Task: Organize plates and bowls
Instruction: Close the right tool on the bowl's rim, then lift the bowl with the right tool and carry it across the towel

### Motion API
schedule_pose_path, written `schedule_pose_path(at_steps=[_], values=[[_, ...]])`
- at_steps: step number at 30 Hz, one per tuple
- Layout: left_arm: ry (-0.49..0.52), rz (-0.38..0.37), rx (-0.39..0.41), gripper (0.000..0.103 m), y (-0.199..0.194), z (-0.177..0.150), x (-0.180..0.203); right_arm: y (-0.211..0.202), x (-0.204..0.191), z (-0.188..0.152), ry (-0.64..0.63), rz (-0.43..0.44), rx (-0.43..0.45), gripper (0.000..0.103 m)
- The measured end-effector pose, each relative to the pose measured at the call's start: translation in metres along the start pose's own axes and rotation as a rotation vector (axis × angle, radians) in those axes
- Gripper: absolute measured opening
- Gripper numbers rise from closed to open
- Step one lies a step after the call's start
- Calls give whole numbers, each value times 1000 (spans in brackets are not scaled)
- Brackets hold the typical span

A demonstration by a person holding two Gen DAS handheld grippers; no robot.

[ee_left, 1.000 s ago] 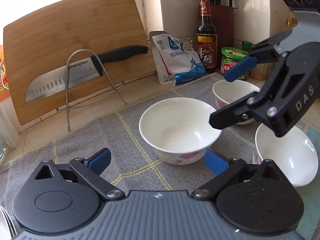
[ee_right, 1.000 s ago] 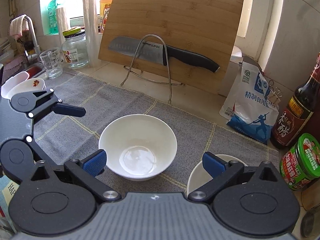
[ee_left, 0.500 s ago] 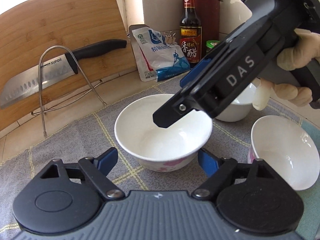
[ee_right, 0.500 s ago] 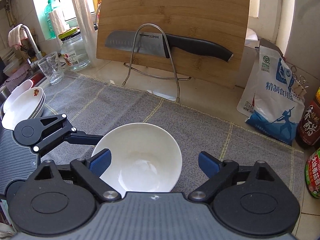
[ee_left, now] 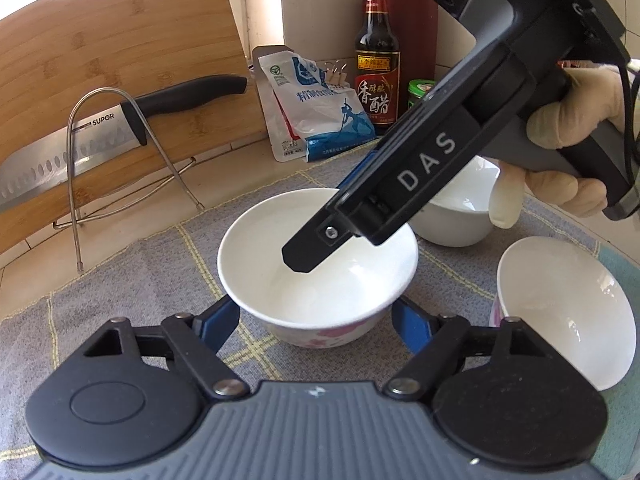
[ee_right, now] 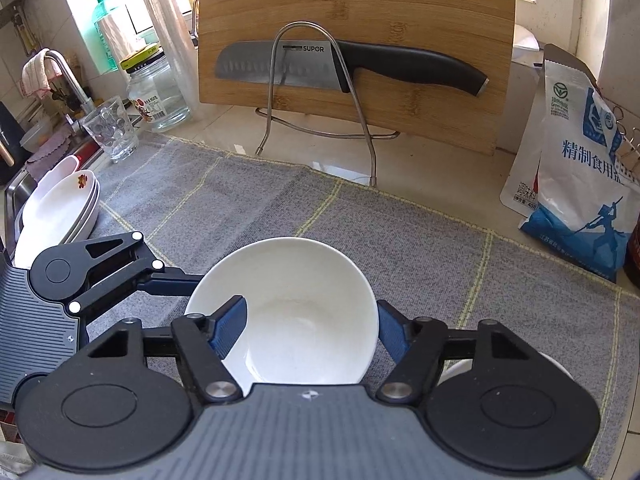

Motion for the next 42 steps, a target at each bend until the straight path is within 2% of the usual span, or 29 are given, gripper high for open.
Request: schedule_pose_path(at_steps=[10,16,33,42], values=[[-3,3,-20,83,-3,1,0,-1,-1,-2,27,25,-10,75],[-12,13,-25,83,-19,-2,-1,-9,-14,-1,10,34,2,75],[-51,44,-39,83,-88,-34,-5,-30,-92,-10,-52,87,31,76],[-71,41,-81,83,-120,-61,-17,-27,-133,-25,-62,117,13,76]])
Point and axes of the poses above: each gripper's, at about its wrist camera, not at the fingertips, and y roughly the way its jaws point, x to its right, z to its top, the point moved 1 cm from there along y, roughly the way its jaws point, and after that the axes turned 5 degrees about -z, right-handed, at the moved point
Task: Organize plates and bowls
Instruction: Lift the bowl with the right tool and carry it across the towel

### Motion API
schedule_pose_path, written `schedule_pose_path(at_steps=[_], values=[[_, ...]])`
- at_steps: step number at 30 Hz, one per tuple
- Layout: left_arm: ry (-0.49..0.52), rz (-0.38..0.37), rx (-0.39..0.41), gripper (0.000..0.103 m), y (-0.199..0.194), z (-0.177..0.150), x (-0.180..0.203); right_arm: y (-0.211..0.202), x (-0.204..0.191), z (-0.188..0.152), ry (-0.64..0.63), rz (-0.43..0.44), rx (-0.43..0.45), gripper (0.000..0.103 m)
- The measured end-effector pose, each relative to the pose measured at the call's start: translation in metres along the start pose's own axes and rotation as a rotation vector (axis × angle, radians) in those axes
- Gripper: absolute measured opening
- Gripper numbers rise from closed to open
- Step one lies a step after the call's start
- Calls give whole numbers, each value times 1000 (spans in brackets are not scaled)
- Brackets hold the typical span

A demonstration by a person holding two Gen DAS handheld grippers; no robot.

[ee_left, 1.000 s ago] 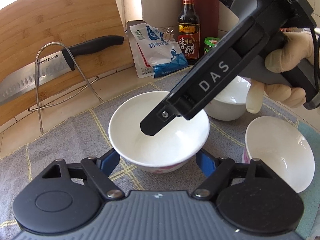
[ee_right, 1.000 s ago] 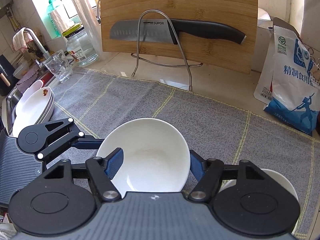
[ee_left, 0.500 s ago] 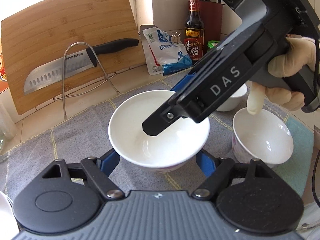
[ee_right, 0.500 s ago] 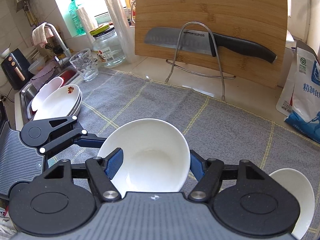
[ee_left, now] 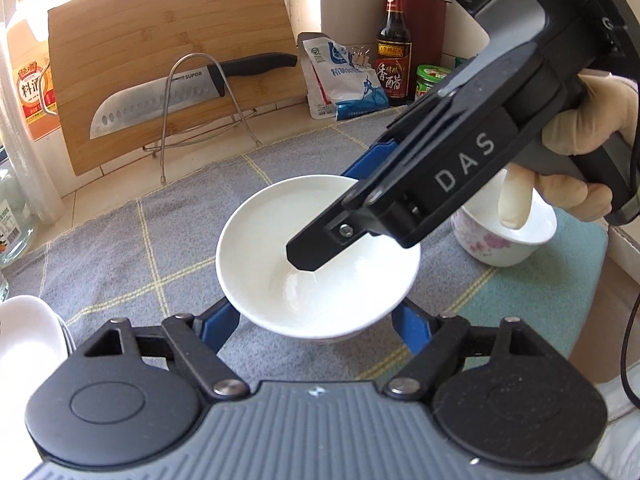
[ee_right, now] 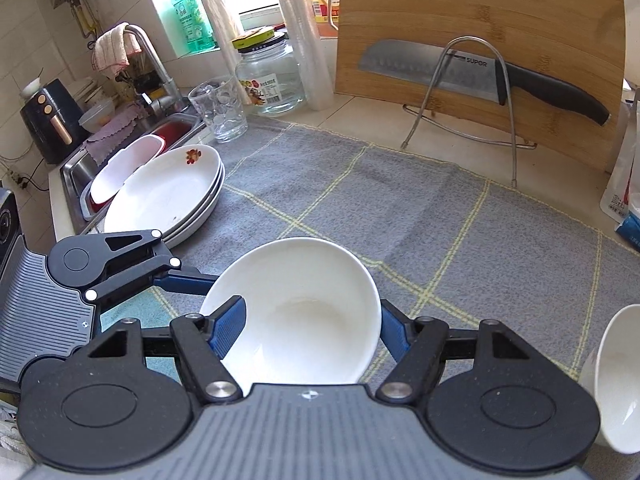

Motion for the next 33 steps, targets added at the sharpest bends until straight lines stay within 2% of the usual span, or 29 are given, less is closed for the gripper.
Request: schedule_pose_path(at_steps=[14,33], values=[[-27,-18,-52,83,-25,-32,-11,16,-40,-14,11,35,-41,76],[-16,-57,-75,83,-24,-37,-15,21,-44,-22,49,27,-50,77]])
Point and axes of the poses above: each gripper's, at about its wrist camera, not at the fingertips, and y roughly the way its jaws point, x to its right, z to its top, the point moved 1 cm from there along y, roughly the way its jaws point, and after that the axes turned 5 degrees about -z, right-handed, at the moved point
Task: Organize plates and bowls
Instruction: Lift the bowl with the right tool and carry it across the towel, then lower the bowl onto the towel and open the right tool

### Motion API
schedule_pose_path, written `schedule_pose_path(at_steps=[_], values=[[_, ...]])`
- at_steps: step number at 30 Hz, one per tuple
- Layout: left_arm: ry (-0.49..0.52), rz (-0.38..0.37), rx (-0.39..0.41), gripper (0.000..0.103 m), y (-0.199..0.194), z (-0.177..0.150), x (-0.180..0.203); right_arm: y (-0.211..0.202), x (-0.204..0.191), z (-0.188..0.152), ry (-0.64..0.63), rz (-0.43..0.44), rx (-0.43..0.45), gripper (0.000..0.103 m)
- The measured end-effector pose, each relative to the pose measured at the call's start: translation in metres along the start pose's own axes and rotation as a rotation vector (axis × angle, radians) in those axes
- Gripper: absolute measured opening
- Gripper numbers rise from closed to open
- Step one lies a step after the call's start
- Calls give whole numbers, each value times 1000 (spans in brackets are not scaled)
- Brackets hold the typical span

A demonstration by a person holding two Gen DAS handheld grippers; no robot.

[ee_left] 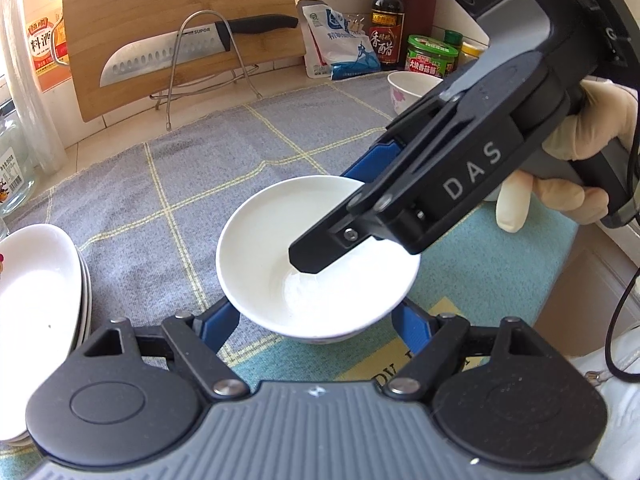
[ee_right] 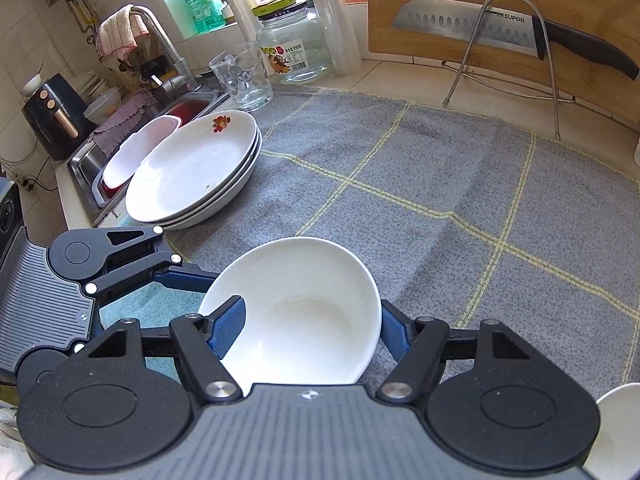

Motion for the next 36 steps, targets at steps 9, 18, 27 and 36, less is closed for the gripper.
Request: schedule_pose_path(at_steps=[9,18,27,36], values=[[-14,-34,11,94,2,-1,1,2,-8,-2,-24,-24,24,103],[-38,-39,44,94,-6,-8,-1,-5,-21,-6,-55,-180,107,103],[-26,-63,54,94,-16,-18,-7,-18,-37,-12,-46,-320,180,103],[-15,-123,38,94,-17,-34,-6,-37,-41,-31,67,-411,226,103]])
Point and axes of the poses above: each gripper's, at about its wrist camera, not at the fingertips, and y roughly the way its jaws point, x to its right, z to its top, the point moved 1 cm from there along y, roughly the way its jaws point, and after that the axes turned 5 degrees about -z, right-handed, at the moved point
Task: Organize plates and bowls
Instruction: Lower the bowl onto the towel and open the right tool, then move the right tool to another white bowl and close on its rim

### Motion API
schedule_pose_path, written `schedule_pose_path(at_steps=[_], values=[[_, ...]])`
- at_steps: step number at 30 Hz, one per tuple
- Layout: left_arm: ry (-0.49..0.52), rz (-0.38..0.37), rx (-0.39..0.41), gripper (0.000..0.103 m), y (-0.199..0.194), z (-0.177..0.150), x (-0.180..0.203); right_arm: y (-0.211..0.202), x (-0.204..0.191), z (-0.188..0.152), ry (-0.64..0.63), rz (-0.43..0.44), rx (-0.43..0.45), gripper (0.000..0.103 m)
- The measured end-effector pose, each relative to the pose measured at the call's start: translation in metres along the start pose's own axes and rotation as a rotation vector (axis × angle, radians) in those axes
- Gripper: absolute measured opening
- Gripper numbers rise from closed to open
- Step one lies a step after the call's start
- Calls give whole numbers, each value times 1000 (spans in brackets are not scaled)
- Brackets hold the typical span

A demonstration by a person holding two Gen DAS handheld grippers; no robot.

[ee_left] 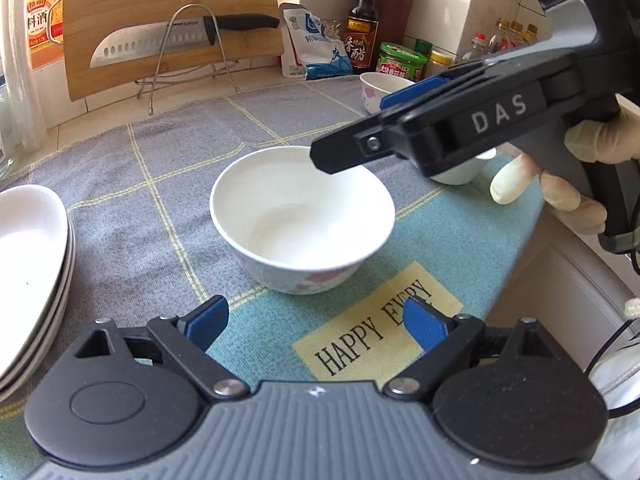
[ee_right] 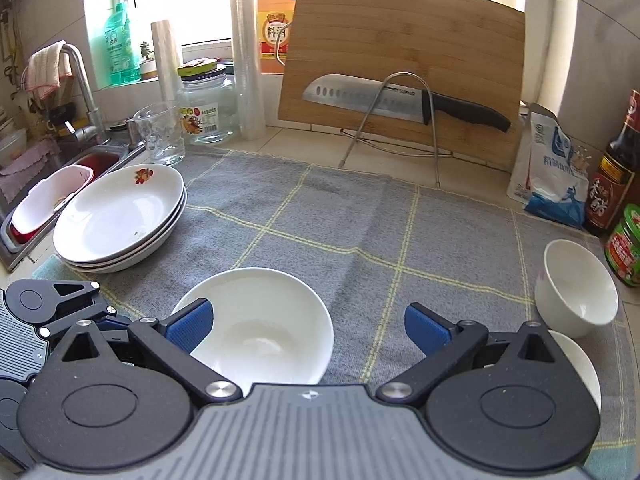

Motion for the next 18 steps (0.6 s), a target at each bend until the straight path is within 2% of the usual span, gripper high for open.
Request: schedule_pose_path(at_steps=[9,18], values=[[-44,79,14,94,2,-1,32,-19,39,-14,-8,-8,18,103],[-101,133,43,94,25,18,101,-35,110,-37,-55,33,15,103]])
Point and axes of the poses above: each gripper's, at about its wrist camera, not at the fingertips, and y roughly the way its jaws point, x to its right, z to its top, the point moved 1 cm from there along y, roughly the way its jaws point, and after that the axes turned 5 degrees about -z, right-handed, at the moved point
